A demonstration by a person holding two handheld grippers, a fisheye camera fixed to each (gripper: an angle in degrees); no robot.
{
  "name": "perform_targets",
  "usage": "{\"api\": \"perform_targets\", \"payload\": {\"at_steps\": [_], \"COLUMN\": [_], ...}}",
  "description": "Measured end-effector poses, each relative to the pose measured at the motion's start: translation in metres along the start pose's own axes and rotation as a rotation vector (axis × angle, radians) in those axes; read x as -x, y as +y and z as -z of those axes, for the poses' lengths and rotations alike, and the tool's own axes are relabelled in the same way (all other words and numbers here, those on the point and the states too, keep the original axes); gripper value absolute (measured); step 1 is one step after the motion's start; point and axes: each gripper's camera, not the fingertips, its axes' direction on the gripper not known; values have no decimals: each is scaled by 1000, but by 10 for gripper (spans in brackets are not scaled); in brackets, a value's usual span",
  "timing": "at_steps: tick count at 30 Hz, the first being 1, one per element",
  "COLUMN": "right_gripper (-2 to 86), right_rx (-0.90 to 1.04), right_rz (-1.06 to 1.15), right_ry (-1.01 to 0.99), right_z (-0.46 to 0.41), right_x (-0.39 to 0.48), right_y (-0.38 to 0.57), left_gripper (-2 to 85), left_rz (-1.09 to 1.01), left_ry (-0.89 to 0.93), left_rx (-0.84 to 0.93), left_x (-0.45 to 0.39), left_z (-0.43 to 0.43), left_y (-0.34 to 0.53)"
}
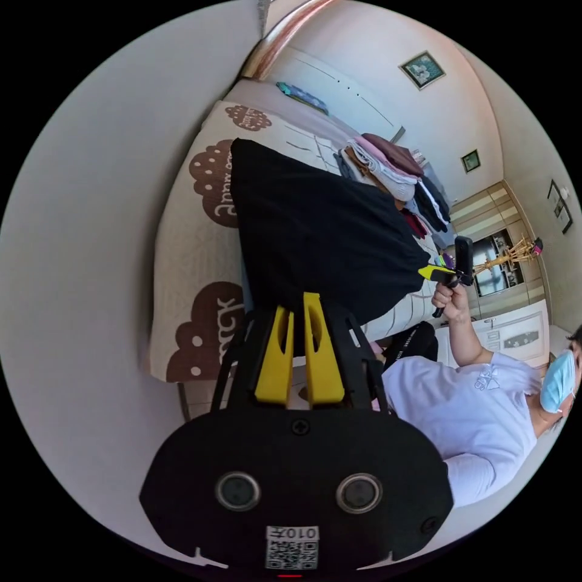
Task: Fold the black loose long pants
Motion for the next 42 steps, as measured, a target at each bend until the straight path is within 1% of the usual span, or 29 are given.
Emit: {"api": "perform_targets", "payload": {"at_steps": [2, 4, 5, 6, 8, 9, 11, 12, 14, 16, 18, 20, 22, 23, 24, 25, 26, 28, 30, 31, 32, 33, 34, 35, 36, 38, 39, 41, 42], "right_gripper": [49, 48, 48, 47, 47, 47, 48, 49, 50, 51, 52, 51, 50, 49, 48, 47, 45, 42, 41, 41, 41, 40, 40, 40, 40, 40, 40, 40, 40], "right_rx": [-27, -43, -47, -60, -95, -125, -192, -244, -314, -355, -398, -450, -490, -511, -527, -536, -554, -582, -608, -613, -625, -641, -649, -661, -671, -681, -685, -701, -716], "right_rz": [-10, 21, 66, 105, 131, 131, 112, 98, 73, 60, 69, 75, 76, 67, 57, 52, 37, 10, -44, -55, -72, -87, -94, -101, -103, -100, -92, -80, -80], "right_ry": [-31, -50, -7, 82, 229, 305, 406, 454, 507, 545, 581, 587, 602, 637, 675, 692, 714, 736, 773, 786, 816, 850, 867, 905, 945, 1000, 1031, 1076, 1104], "right_z": [-3, -1, 4, 11, 26, 37, 54, 64, 73, 74, 69, 67, 68, 70, 73, 74, 77, 80, 81, 80, 79, 76, 75, 73, 70, 66, 63, 59, 57], "right_x": [-9, -7, -1, 7, 16, 19, 24, 27, 30, 33, 39, 42, 45, 46, 46, 46, 44, 38, 28, 25, 22, 20, 19, 18, 18, 20, 21, 22, 22], "right_y": [9, 19, 26, 36, 54, 67, 89, 105, 126, 143, 162, 177, 194, 206, 218, 225, 239, 261, 291, 298, 311, 324, 330, 340, 350, 362, 370, 385, 397], "left_gripper": [74, 77, 76, 75, 65, 62, 45, 40, 19, 9, 3, 0, -1, -1, -1, -1, -1, -1, -2, -2, -2, -1, -1, -1, -1, -2, -2, -2, -2], "left_rz": [23, 18, 22, 25, 50, 59, 108, 109, 39, -74, -167, -239, -249, -246, -244, -227, -178, -124, -79, -79, -102, -114, -142, -179, -205, -333, -369, -517, -544], "left_ry": [-34, -91, -159, -196, -388, -441, -649, -690, -770, -763, -749, -716, -679, -658, -648, -617, -590, -549, -507, -490, -510, -532, -593, -655, -685, -776, -798, -876, -890], "left_rx": [19, -11, -45, -60, -138, -160, -283, -328, -481, -531, -505, -432, -377, -313, -285, -238, -236, -309, -345, -422, -560, -620, -700, -742, -757, -809, -821, -865, -878], "left_x": [-9, -25, -40, -49, -87, -97, -143, -157, -218, -260, -290, -313, -319, -321, -322, -318, -313, -313, -319, -333, -357, -372, -404, -438, -456, -529, -548, -620, -636], "left_z": [-9, -9, -6, -4, 5, 8, 19, 20, 20, 11, -7, -40, -68, -91, -103, -128, -147, -148, -135, -120, -103, -95, -82, -72, -68, -59, -59, -67, -70], "left_y": [3, 11, 19, 24, 47, 54, 85, 93, 111, 104, 82, 47, 26, 14, 9, 1, 0, 9, 17, 29, 47, 55, 69, 78, 81, 88, 90, 93, 93]}}
